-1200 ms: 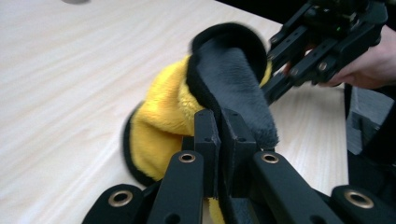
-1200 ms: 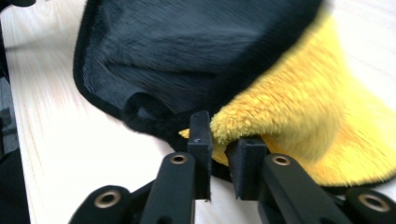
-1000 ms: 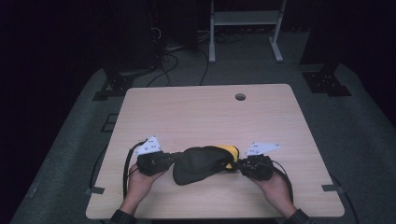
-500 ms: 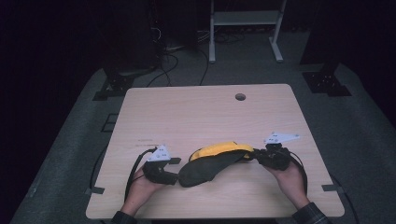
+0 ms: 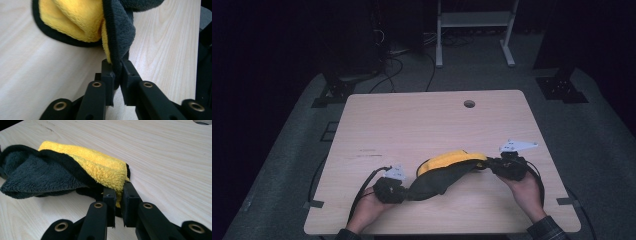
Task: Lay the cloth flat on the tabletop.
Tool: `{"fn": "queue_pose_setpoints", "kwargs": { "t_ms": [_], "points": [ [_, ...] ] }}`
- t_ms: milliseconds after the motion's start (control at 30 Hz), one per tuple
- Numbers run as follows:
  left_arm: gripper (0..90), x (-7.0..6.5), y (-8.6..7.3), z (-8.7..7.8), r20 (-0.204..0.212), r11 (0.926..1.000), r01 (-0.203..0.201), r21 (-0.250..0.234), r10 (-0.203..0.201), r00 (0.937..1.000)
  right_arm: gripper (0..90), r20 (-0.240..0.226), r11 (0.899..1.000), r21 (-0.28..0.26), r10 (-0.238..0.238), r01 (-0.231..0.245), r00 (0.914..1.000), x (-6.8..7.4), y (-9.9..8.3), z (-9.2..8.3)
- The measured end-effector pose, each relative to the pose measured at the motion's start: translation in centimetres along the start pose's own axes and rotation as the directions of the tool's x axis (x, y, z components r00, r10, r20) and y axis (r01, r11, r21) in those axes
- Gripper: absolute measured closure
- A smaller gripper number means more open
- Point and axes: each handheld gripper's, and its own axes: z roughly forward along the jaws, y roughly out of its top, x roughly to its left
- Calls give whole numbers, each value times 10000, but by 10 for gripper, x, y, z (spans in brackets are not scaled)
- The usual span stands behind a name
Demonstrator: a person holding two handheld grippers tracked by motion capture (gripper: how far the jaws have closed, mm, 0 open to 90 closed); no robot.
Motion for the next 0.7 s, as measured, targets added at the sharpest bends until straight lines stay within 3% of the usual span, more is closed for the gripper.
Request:
{"fn": "queue_pose_setpoints", "kwargs": {
  "t_ms": [133, 200, 300, 467, 567, 700],
  "points": [
    [829, 8, 1, -17, -617, 9963, 158, -840, -210, 9979, 803, -25, 9998, 206, 11, -11, 10000, -6, -2, 1],
    [829, 15, 1, -28, -1013, 9900, 257, -1384, -400, 9940, 761, 3, 9989, 442, 130, -130, 9999, -10, -4, 5],
    [834, 21, -2, -37, -1275, 9833, 441, -1766, -673, 9896, 731, 59, 9983, 551, 160, -163, 9999, -12, -5, 7],
    [833, 24, -7, -38, -1440, 9841, 610, -1671, -856, 9859, 651, 404, 9971, 755, -25, -6, 9992, -13, -10, 2],
    [833, 24, -8, -38, -1428, 9844, 620, -1644, -859, 9860, 639, 345, 9977, 677, -24, 0, 9994, -13, -14, -4],
    [831, 24, -8, -38, -1475, 9848, 616, -1626, -860, 9853, 618, 154, 9977, 541, -421, 412, 9990, -12, -22, -16]
  ]
}}
